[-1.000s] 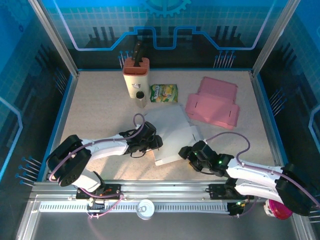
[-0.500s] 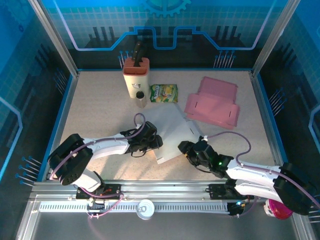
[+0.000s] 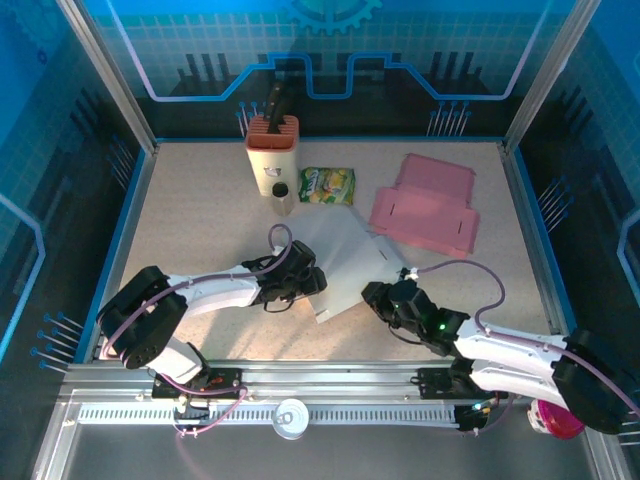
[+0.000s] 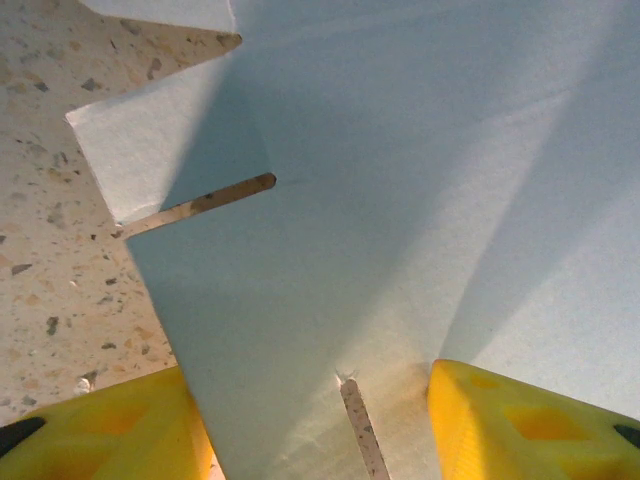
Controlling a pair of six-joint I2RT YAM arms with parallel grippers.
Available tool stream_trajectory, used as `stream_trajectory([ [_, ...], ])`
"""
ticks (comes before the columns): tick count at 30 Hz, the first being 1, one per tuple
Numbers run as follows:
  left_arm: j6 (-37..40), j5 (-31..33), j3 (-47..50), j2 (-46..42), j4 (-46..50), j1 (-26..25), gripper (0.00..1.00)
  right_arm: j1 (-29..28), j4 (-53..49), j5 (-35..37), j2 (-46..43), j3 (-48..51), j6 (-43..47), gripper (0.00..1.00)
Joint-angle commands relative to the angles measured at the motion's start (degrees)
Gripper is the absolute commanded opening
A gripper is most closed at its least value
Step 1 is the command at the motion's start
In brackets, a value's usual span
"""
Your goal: Fold the paper box
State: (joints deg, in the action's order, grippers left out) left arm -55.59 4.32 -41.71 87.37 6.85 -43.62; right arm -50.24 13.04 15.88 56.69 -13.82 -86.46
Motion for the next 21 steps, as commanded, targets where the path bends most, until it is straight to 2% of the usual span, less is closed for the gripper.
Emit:
stream_trajectory([
  [1, 0.9, -2.0, -1.2, 0.3, 1.7, -0.5, 0.56, 0.7, 4.6, 1.7, 1.3, -3.5, 1.5, 0.18],
  [3, 0.9, -2.2, -1.3, -0.2, 2.1, -0.5, 0.57, 0.7, 3.9, 2.5, 1.2, -4.3, 2.4, 0.02],
  [4, 0.9, -2.1, -1.2, -0.6, 2.4, -0.7, 0.58, 0.6, 2.9, 2.9, 0.8, -5.0, 3.0, 0.0],
  [11, 0.5, 1.9, -1.6, -9.5, 8.2, -2.5, 0.74, -0.2, -10.9, 6.8, -4.6, -11.9, 9.6, 0.0],
  [21, 0.8, 2.6, -3.5, -19.4, 15.2, -2.7, 0.79, 0.0, -19.7, 8.1, -8.6, -19.2, 19.8, 0.0],
])
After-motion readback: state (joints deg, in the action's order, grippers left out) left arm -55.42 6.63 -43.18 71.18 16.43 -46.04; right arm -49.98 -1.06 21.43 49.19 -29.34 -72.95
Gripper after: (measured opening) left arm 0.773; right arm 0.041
